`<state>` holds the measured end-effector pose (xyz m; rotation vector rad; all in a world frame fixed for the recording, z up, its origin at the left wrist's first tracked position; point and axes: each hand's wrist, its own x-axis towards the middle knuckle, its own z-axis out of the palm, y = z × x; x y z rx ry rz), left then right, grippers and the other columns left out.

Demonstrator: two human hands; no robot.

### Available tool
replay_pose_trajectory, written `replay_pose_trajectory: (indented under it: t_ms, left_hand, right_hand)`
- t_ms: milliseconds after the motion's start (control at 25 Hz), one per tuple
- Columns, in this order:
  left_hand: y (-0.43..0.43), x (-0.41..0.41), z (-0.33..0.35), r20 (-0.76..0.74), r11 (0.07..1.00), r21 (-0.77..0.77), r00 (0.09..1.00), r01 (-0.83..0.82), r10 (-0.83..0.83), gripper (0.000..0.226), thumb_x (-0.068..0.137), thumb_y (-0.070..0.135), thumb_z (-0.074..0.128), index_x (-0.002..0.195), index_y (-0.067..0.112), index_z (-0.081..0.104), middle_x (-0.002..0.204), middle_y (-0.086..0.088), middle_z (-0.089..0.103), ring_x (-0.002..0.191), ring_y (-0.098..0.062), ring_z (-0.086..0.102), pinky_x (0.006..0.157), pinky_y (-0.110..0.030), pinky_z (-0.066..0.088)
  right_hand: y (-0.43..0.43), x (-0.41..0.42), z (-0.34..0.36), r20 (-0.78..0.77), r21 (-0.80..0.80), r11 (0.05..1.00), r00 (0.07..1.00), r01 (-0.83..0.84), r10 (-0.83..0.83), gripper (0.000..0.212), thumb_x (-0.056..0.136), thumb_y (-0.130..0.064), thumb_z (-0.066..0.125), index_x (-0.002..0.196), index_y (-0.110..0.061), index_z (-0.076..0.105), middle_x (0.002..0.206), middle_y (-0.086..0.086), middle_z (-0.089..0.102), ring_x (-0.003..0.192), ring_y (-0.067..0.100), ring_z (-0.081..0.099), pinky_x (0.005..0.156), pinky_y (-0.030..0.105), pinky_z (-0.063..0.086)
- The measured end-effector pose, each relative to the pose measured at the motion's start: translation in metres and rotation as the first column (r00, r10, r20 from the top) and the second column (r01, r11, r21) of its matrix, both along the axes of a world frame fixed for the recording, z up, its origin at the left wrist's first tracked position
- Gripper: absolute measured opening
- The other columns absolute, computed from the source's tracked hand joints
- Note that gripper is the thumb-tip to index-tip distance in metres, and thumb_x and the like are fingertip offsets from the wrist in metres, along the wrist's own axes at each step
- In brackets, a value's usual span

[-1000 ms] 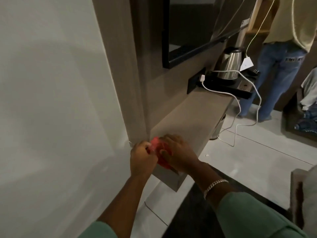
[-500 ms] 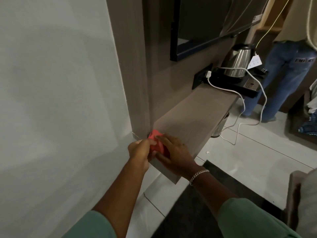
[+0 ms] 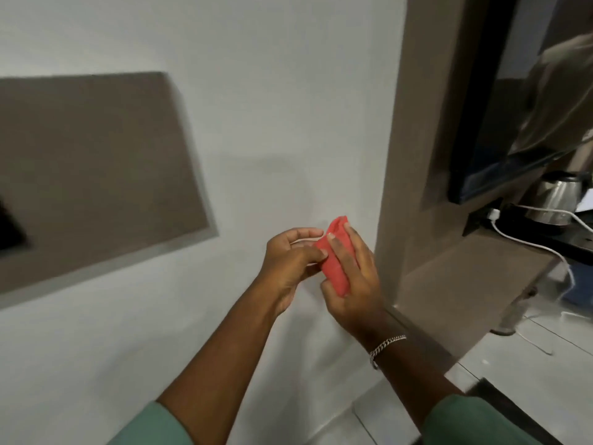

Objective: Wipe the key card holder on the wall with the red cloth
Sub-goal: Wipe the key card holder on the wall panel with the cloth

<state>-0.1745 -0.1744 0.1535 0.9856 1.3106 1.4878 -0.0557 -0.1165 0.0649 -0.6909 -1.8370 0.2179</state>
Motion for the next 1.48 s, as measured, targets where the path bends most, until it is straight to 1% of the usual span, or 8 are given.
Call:
replay_pose_trajectory:
  t_ms: [240, 440, 520, 760, 880, 1120, 1320, 1480]
  left_hand:
    - [-0.147, -0.096, 0.108, -0.337, 0.832, 0.513, 0.843, -0.209, 0.419, 0.032, 0.086, -0.002, 0.061, 0.115, 0.012, 0.064, 0.111, -0.006, 0.072, 0.105, -0.013, 0.068, 0.096, -0.030, 0.055]
    - [-0.267, -0.188, 0.150, -0.080, 0.217, 0.919, 0.383, -0.329, 0.920, 0.041, 0.087, -0.008, 0.048, 0.127, -0.005, 0.052, 0.128, -0.015, 0.060, 0.121, -0.028, 0.059, 0.107, -0.046, 0.045]
    - [-0.302, -0.239, 0.151, -0.044, 0.093, 0.937, 0.150, -0.335, 0.988, 0.046, 0.086, -0.008, 0.047, 0.132, -0.006, 0.050, 0.137, -0.018, 0.055, 0.131, -0.028, 0.051, 0.113, -0.051, 0.037]
    - [-0.319, -0.351, 0.107, -0.615, 0.496, 0.788, -0.417, -0.364, 0.669, 0.072, 0.088, 0.020, 0.043, 0.151, -0.002, 0.017, 0.162, -0.021, 0.013, 0.151, -0.032, 0.006, 0.122, -0.053, 0.007]
    - [-0.315, -0.369, 0.096, -0.630, 0.526, 0.767, -0.583, -0.366, 0.513, 0.078, 0.091, 0.039, 0.037, 0.152, -0.001, 0.011, 0.161, -0.022, 0.008, 0.150, -0.037, 0.004, 0.121, -0.053, 0.003]
    - [-0.306, -0.377, 0.089, -0.527, 0.445, 0.839, -0.668, -0.311, 0.525, 0.078, 0.092, 0.045, 0.035, 0.153, 0.001, 0.013, 0.160, -0.021, 0.013, 0.149, -0.037, 0.008, 0.121, -0.053, 0.001]
    - [-0.306, -0.379, 0.089, -0.507, 0.435, 0.850, -0.685, -0.297, 0.523, 0.079, 0.093, 0.046, 0.035, 0.153, 0.001, 0.009, 0.161, -0.021, 0.011, 0.150, -0.033, 0.000, 0.121, -0.052, -0.005]
    - [-0.305, -0.378, 0.089, -0.516, 0.446, 0.842, -0.697, -0.304, 0.498, 0.079, 0.094, 0.046, 0.034, 0.153, 0.001, 0.008, 0.160, -0.022, 0.010, 0.149, -0.038, 0.004, 0.120, -0.053, -0.006]
  right_hand:
    - [-0.099, -0.134, 0.091, -0.181, 0.197, 0.966, 0.962, -0.167, 0.204, 0.076, 0.074, 0.001, 0.065, 0.144, -0.018, 0.041, 0.156, 0.016, 0.034, 0.143, 0.030, 0.038, 0.106, 0.053, 0.047]
    - [-0.177, -0.225, 0.136, -0.157, 0.423, 0.883, 0.943, -0.204, 0.293, 0.074, 0.069, 0.003, 0.066, 0.138, -0.014, 0.046, 0.148, 0.025, 0.041, 0.140, 0.044, 0.039, 0.114, 0.056, 0.037]
    - [-0.204, -0.256, 0.142, -0.136, 0.418, 0.881, 0.944, -0.220, 0.300, 0.075, 0.069, -0.002, 0.067, 0.139, -0.017, 0.044, 0.150, 0.023, 0.041, 0.143, 0.042, 0.036, 0.114, 0.055, 0.037]
    - [-0.236, -0.313, 0.132, -0.014, 0.210, 0.957, 0.978, -0.201, 0.209, 0.076, 0.088, -0.053, 0.051, 0.153, -0.022, 0.026, 0.166, 0.008, 0.014, 0.156, 0.025, 0.005, 0.125, 0.056, 0.007]
    - [-0.218, -0.318, 0.119, 0.029, 0.241, 0.965, 0.994, -0.107, 0.103, 0.077, 0.091, -0.066, 0.035, 0.154, -0.028, 0.015, 0.167, 0.005, 0.007, 0.156, 0.023, -0.001, 0.124, 0.059, 0.001]
    - [-0.217, -0.334, 0.138, -0.221, 0.079, 0.993, 0.970, -0.087, 0.102, 0.057, 0.097, -0.059, 0.023, 0.151, -0.038, 0.021, 0.167, -0.008, 0.006, 0.156, 0.019, -0.001, 0.125, 0.054, 0.005]
    - [-0.186, -0.322, 0.111, -0.100, 0.311, 0.950, 0.995, 0.013, 0.019, 0.054, 0.099, -0.053, 0.026, 0.147, -0.027, 0.034, 0.162, 0.007, 0.023, 0.155, 0.026, 0.008, 0.119, 0.064, 0.017]
    - [-0.213, -0.343, 0.140, -0.354, 0.016, 1.000, 0.935, -0.011, 0.016, 0.053, 0.099, -0.052, 0.025, 0.145, -0.031, 0.039, 0.164, 0.001, 0.023, 0.155, 0.021, 0.009, 0.119, 0.060, 0.020]
